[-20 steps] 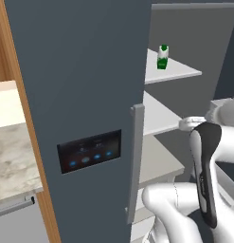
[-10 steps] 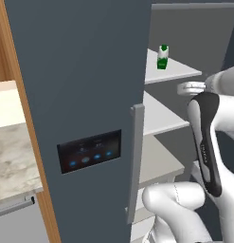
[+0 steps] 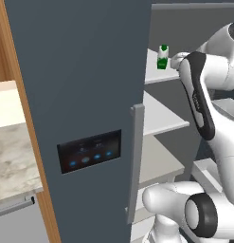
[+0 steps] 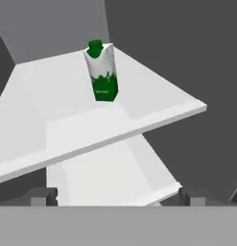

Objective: Take a sugar cube from the saucer and place it inside the coffee. Then, grab milk from the fridge and place it next to the coffee on the counter to sweeten the coffee.

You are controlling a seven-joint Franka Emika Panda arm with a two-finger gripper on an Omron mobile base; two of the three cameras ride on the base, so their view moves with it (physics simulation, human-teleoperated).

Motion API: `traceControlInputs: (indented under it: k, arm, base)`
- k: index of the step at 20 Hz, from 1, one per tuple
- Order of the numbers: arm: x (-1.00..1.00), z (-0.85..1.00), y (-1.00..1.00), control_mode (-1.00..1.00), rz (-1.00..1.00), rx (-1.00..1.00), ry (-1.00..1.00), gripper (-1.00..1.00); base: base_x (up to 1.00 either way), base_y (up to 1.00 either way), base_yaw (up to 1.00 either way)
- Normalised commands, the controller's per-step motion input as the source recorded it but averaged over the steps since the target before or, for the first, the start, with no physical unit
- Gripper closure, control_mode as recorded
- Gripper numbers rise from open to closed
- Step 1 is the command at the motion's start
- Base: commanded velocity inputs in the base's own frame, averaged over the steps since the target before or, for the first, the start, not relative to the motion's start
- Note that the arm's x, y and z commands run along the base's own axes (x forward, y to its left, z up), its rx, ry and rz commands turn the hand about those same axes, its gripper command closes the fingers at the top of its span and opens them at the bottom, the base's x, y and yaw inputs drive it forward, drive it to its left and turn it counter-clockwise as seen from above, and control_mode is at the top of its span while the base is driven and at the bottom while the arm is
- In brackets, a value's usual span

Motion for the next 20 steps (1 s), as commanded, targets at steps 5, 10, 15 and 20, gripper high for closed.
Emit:
traceControlInputs:
  k: [5, 10, 15, 20]
  arm:
    - [0.91, -0.24, -0.01, -1.00, 0.00, 0.00, 0.00, -1.00]
    - [0.85, -0.20, 0.00, -1.00, -0.01, 0.00, -0.01, -1.00]
    - [0.54, -0.06, 0.01, -1.00, -0.04, -0.02, 0.00, -1.00]
    - [0.45, -0.06, 0.07, -1.00, -0.08, -0.05, -0.04, -1.00]
  base:
    - [0.00, 0.00, 0.00]
    - [0.00, 0.00, 0.00]
    - [0.00, 0.00, 0.00]
    - [0.00, 0.00, 0.00]
